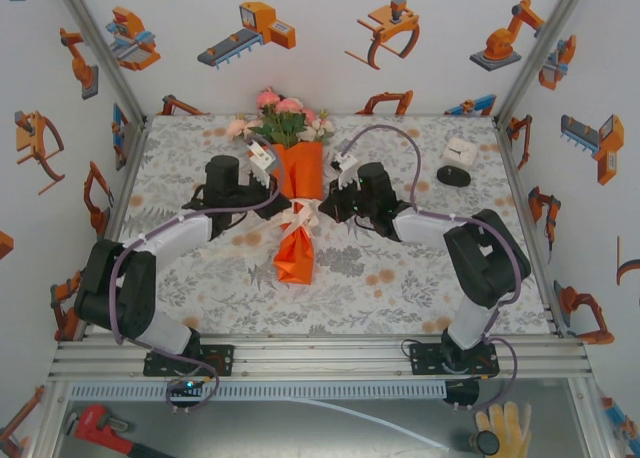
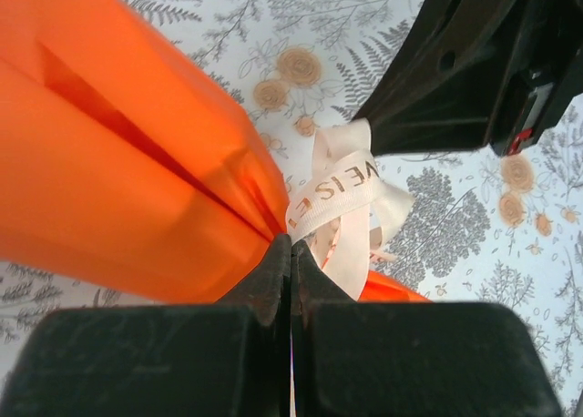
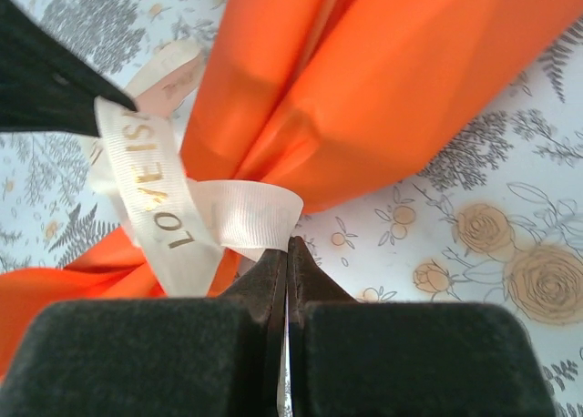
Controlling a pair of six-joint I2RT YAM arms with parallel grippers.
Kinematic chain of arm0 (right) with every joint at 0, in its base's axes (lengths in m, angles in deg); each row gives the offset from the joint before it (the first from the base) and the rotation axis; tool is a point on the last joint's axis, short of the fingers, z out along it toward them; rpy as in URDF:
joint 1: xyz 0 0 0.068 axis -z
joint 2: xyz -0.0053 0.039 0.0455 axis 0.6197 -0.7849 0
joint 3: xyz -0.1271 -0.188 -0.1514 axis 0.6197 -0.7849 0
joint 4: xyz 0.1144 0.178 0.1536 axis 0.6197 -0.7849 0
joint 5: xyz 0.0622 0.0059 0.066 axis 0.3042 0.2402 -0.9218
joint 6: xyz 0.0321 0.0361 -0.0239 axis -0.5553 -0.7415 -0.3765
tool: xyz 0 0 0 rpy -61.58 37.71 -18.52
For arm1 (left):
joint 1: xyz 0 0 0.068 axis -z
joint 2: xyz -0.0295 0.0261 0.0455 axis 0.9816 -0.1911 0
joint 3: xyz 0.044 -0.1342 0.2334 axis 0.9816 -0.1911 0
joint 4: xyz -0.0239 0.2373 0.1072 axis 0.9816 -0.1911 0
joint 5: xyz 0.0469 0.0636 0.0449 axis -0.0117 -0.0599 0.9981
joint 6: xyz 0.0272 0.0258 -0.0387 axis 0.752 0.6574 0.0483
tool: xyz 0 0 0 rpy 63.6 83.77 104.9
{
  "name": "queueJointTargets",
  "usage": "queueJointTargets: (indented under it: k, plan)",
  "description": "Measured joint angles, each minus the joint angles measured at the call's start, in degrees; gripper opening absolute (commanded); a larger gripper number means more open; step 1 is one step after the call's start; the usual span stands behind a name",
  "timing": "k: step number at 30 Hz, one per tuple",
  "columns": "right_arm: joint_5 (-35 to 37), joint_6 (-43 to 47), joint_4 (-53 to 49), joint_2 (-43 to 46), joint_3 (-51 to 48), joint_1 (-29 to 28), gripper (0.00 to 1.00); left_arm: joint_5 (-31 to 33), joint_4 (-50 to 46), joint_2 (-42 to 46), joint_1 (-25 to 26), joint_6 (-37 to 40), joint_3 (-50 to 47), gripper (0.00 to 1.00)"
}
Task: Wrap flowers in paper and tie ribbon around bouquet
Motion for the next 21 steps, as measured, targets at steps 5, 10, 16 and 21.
queueJointTargets:
  k: [5, 10, 16, 21]
  plan:
    - [1.5, -5.7, 1.7, -1.4, -0.1, 0.4, 0.00, 1.8, -0.8, 0.1, -0.2, 0.1, -2.3, 0.14]
    - [1.5, -13.2, 3.8, -3.7, -0.1, 0.4, 0.00, 2.7, -1.3, 0.1, -0.3, 0.0, -3.1, 0.29]
    - [1.5, -17.7, 5.6, -4.6, -0.1, 0.4, 0.00, 3.7, -0.6, 3.7, -0.5, -0.7, -5.7, 0.39]
    - [1.7, -18.4, 5.7, -4.6, -0.1, 0.4, 0.00, 5.8, 0.5, 13.9, -2.0, -4.0, -11.2, 0.43]
